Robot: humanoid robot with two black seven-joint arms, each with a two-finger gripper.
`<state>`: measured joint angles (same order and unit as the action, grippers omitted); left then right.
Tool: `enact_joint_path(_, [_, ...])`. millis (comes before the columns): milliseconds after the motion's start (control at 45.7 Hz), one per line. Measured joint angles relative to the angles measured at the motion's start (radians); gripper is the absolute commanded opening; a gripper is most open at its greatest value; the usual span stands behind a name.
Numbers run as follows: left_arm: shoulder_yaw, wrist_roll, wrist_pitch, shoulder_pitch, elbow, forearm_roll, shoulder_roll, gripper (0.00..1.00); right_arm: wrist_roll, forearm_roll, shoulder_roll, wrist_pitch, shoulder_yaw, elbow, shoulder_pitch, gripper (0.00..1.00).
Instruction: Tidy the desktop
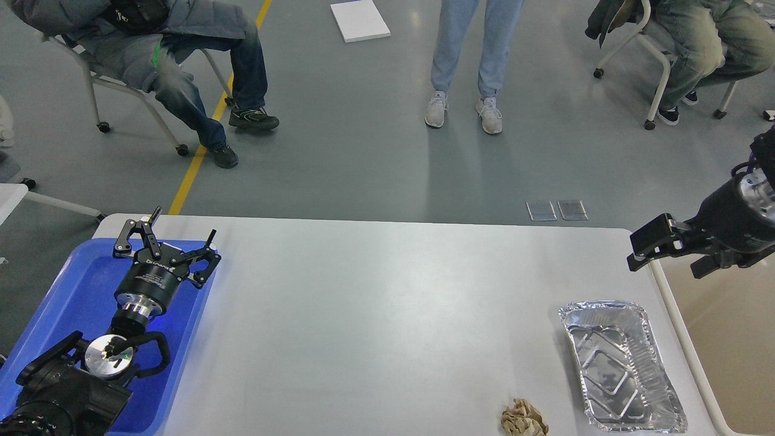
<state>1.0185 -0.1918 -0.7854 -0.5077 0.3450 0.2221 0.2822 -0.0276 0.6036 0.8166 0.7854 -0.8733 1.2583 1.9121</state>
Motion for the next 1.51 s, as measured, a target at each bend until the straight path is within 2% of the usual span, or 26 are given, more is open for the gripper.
enact_joint_path(394, [0.000, 0.000, 0.000, 0.000, 0.000, 0.000, 0.000, 1.00, 0.000, 0.024, 0.036, 0.000, 0.019, -0.046, -0.057, 1.00])
enact_joint_path(897, [0.000, 0.000, 0.000, 0.000, 0.000, 0.000, 0.000, 1.00, 0.011, 0.193, 0.073, -0.081, 0.206, -0.100, -0.357, 1.00])
enact_joint_path(1138, [0.000, 0.000, 0.000, 0.000, -0.001, 0.000, 0.000, 1.00, 0.016, 0.236, 0.071, -0.120, 0.377, -0.183, -0.545, 1.00])
enact_joint_path(1334, [0.000, -0.001, 0.000, 0.000, -0.001, 0.000, 0.000, 1.00, 0.044, 0.230, 0.078, -0.132, 0.521, -0.239, -0.683, 1.00])
enact_joint_path(1509, [0.000, -0.001, 0.000, 0.000, 0.000, 0.000, 0.000, 1.00, 0.106, 0.177, 0.111, -0.136, 0.573, -0.260, -0.747, 1.00])
